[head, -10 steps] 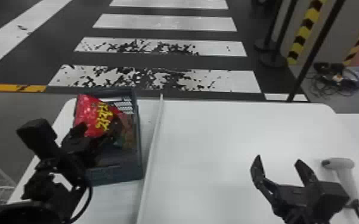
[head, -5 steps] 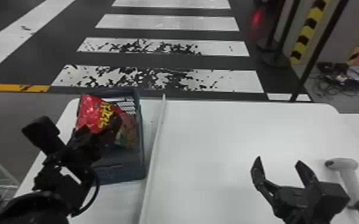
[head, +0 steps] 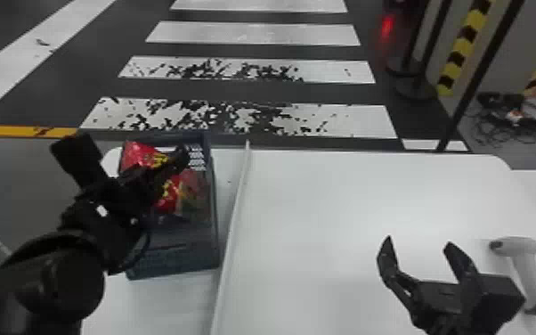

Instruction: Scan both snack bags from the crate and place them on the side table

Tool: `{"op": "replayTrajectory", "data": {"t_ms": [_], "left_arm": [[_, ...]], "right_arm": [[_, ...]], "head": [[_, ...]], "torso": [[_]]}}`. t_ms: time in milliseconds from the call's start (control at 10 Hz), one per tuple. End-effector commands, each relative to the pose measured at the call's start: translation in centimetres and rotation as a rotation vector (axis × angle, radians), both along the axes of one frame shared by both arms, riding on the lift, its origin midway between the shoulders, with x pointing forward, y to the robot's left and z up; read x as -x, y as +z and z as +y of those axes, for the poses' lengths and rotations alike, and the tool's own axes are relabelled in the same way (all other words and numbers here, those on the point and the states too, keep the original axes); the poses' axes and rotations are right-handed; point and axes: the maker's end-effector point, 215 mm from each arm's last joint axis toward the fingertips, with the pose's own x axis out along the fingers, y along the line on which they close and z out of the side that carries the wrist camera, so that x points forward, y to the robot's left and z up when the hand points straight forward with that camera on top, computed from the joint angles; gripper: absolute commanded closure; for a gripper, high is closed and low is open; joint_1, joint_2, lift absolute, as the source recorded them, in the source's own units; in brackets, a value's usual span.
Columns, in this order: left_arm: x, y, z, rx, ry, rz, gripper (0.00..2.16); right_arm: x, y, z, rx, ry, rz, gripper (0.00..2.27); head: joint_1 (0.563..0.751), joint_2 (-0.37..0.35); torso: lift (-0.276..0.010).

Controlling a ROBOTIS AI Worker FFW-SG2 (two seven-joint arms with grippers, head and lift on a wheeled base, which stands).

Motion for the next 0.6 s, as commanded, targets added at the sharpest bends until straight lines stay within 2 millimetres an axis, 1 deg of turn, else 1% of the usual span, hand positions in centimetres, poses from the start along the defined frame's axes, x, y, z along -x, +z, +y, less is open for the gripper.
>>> {"op": "replayTrajectory", "data": {"t_ms": [0,100,200,300,400,500], "left_arm": [[-1.1,0.1,1.3,-0.055,-0.008,0.012,0.07],[-1.5,0.4,2.7,-0.117,-0.019,0.019,0.07],[-1.5,0.2,4.0,-0.175,-0.026,0.035,0.07],[-1.2,-0.4,5.2,-0.219,-0.024,0.061,0.07],[-1.0,-0.5,6.2,-0.234,-0.015,0.066,0.07],[-0.9,-0.6,6.6,-0.243,-0.015,0.071,0.07]], "right_arm": [[0.1,-0.1,-0.1,0.002,-0.001,0.002,0.04],[0.3,-0.4,-0.2,0.003,-0.002,0.009,0.04],[0.4,-0.5,-0.2,0.003,-0.004,0.012,0.04],[0.5,-0.7,-0.3,0.004,-0.005,0.018,0.04],[0.3,-0.5,-0.3,0.004,-0.005,0.015,0.04],[0.3,-0.6,-0.3,0.004,-0.005,0.017,0.04]], "head": [[0.695,0.024],[0.695,0.027],[0.695,0.038],[0.695,0.052],[0.695,0.068],[0.695,0.080]], "torso": [[-0.095],[-0.095],[-0.095],[-0.095],[-0.095],[-0.095]]}}
